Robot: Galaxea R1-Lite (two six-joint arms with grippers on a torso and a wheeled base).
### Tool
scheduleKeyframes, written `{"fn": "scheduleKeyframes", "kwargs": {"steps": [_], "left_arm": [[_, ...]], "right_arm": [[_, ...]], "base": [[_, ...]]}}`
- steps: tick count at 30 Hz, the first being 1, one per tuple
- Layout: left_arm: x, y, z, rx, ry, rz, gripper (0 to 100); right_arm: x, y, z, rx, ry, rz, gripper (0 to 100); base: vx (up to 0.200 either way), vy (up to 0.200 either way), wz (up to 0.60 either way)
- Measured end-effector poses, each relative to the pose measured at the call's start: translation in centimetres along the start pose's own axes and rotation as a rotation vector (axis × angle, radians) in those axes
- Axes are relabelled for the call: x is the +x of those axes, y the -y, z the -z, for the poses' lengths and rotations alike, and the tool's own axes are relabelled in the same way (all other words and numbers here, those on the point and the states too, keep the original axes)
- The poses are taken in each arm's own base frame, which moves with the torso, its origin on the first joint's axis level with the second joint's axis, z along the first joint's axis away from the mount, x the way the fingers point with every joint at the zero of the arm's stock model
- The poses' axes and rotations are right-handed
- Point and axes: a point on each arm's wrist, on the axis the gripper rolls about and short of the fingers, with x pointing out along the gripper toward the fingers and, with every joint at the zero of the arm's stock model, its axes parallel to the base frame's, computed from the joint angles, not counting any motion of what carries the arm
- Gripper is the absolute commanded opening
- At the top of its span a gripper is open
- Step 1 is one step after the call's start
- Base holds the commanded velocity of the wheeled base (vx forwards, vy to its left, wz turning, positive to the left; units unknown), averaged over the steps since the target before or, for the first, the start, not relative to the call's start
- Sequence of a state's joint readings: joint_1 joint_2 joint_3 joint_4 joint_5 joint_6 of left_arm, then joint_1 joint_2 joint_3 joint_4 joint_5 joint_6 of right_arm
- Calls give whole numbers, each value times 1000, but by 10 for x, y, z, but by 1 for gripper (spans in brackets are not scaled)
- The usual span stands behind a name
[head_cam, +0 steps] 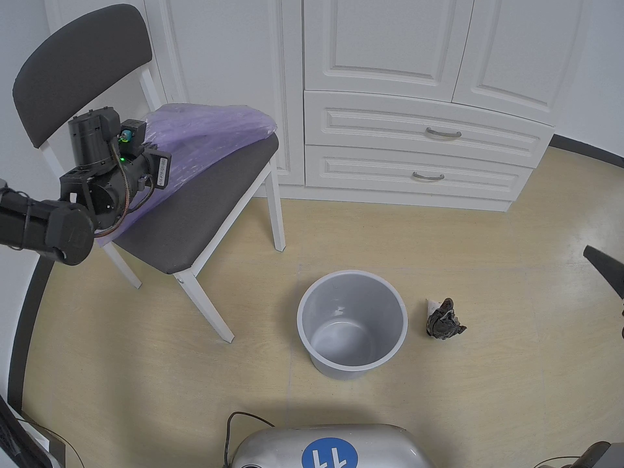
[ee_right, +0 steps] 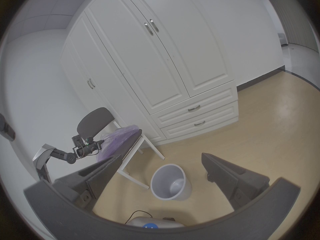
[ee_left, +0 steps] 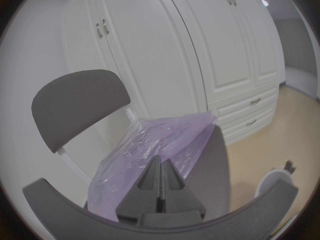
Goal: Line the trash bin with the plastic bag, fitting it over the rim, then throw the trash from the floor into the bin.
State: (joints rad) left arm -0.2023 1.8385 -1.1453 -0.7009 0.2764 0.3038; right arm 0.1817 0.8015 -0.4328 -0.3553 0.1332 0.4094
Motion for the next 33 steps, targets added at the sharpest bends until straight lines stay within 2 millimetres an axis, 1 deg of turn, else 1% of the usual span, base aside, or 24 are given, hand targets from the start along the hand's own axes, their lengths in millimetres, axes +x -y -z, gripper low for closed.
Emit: {"fn": "scheduleKeyframes", "kwargs": {"steps": [3,5,7,8,10,15,16,17,20,24,27,33], "left_arm": [[-18,4,-9,-73,11,62,0],[-34,12,-20,-132,30,123,0],[-47,18,-28,-169,51,169,0],[-56,20,-33,-188,66,195,0],[-62,21,-36,-199,75,214,0],[-77,25,-46,-243,107,277,0],[-80,26,-48,-253,116,291,0],[-81,27,-49,-257,121,296,0],[-85,31,-55,-276,147,323,0],[-86,36,-63,-304,213,343,0],[-82,42,-67,-320,258,347,0],[-67,55,-72,-355,344,344,0]], "right_arm": [[9,-4,-10,-8,6,-10,100],[17,-9,-18,-9,11,-10,100],[27,-13,-24,-8,16,-6,100],[35,-16,-27,-7,20,7,100],[43,-19,-29,-6,29,24,100],[79,-32,-28,-5,89,43,100],[90,-35,-25,-8,92,40,100],[94,-36,-24,-10,93,38,100],[117,-42,-15,-22,98,30,100],[144,-46,4,-37,57,24,100],[164,-48,18,-47,23,27,100],[202,-53,44,-23,18,13,100]], "base": [[0,0,0],[0,0,0],[0,0,0],[0,0,0],[0,0,0],[0,0,0],[0,0,0],[0,0,0],[0,0,0],[0,0,0],[0,0,0],[0,0,0]]}}
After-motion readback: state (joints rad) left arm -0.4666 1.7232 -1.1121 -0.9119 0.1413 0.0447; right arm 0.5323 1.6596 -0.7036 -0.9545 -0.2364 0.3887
